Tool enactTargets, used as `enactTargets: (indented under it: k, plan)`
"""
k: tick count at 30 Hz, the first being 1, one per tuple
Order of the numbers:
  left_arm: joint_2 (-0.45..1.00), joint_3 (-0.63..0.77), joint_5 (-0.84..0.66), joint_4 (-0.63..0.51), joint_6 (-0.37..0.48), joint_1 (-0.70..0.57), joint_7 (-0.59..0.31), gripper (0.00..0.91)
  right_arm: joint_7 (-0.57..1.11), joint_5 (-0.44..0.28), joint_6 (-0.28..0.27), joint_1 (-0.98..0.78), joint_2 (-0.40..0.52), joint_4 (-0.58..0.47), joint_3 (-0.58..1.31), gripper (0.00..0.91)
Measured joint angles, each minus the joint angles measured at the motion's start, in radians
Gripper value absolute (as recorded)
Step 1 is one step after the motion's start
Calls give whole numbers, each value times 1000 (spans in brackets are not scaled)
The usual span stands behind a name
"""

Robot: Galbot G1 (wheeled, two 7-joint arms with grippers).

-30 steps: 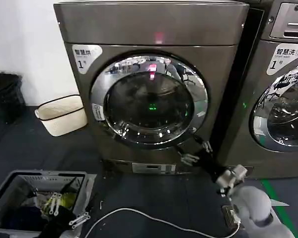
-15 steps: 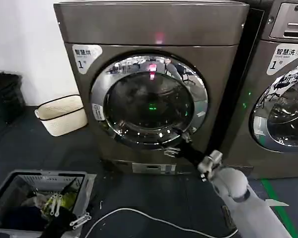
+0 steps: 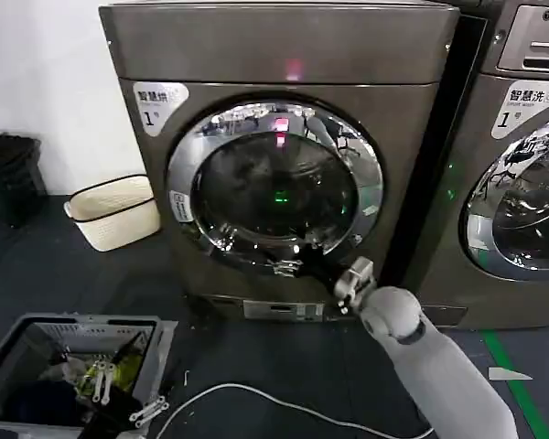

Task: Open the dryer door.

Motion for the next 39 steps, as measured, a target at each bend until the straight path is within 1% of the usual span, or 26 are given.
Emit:
enactTargets:
  k: [15,39]
  plan:
    - [-6,-1,0,-2,-2,-2,0,907,23,-1,2,101,62,-77,-105,907]
    - [-16,-1,2,-2,-7,-4,-1,907,22,-20,15,210,183,-248,-178,907]
